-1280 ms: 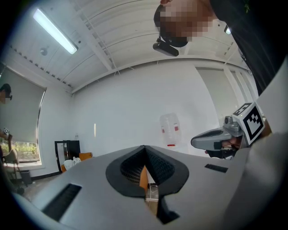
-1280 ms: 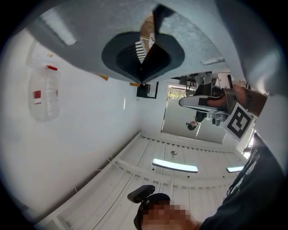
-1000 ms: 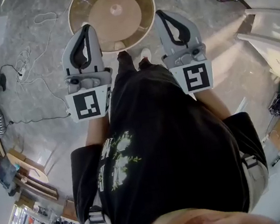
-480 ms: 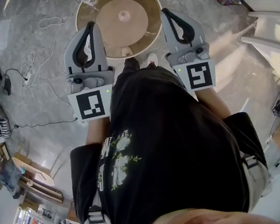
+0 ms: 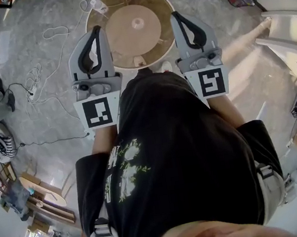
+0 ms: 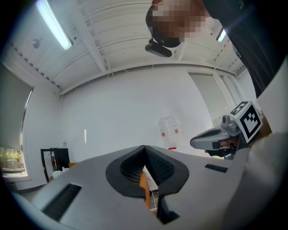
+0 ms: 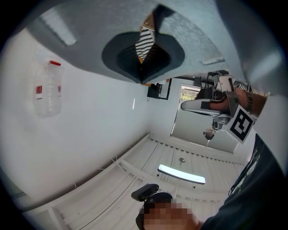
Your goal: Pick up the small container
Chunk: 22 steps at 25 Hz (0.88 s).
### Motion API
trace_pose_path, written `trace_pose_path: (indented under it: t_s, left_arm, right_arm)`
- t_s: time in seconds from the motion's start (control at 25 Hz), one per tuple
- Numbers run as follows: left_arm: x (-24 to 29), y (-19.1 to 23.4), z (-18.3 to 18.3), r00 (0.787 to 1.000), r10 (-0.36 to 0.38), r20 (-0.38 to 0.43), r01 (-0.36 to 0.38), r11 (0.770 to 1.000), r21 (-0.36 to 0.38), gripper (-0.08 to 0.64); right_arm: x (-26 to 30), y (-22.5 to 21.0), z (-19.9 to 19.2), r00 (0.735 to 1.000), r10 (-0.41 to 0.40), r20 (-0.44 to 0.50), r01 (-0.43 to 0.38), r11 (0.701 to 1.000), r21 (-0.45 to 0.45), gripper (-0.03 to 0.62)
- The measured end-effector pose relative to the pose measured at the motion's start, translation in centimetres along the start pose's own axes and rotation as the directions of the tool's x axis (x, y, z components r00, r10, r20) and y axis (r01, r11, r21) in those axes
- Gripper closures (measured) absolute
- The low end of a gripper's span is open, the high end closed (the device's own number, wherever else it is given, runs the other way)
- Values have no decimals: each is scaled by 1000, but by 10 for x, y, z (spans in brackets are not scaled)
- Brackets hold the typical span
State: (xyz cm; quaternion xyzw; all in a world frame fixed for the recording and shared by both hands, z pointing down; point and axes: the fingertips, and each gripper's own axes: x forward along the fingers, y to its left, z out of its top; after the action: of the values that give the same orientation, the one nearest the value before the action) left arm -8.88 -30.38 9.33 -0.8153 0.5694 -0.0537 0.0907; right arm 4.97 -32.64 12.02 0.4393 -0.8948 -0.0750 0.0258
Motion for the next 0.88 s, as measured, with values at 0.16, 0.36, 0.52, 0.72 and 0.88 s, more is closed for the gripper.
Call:
trace_pose_path:
  t_s: [0.16, 0.36, 0.52, 0.72, 0.88]
  left_arm:
    - [7, 16, -14, 1000, -30, 2, 31, 999, -25, 558]
    - [14, 23, -32, 992, -123, 13, 123, 992, -2, 558]
    - [19, 25, -41, 992, -127, 11, 127, 992, -28, 558]
    - [25, 25, -40, 994, -108, 5, 108, 993, -47, 558]
    - [27, 30, -36, 997, -83, 8, 83, 996, -40, 558]
  right_arm:
    - [14, 9, -9, 999, -23, -37, 23, 1000, -1, 594]
    - [28, 17, -23, 995, -60, -79, 58, 998, -19, 594]
    - [28, 14, -28, 994, -74, -82, 72, 997, -23, 594]
    - [33, 13, -31, 997, -38, -73, 35, 998, -48, 594]
    - [43, 12, -28, 999, -8, -50, 6, 999, -33, 594]
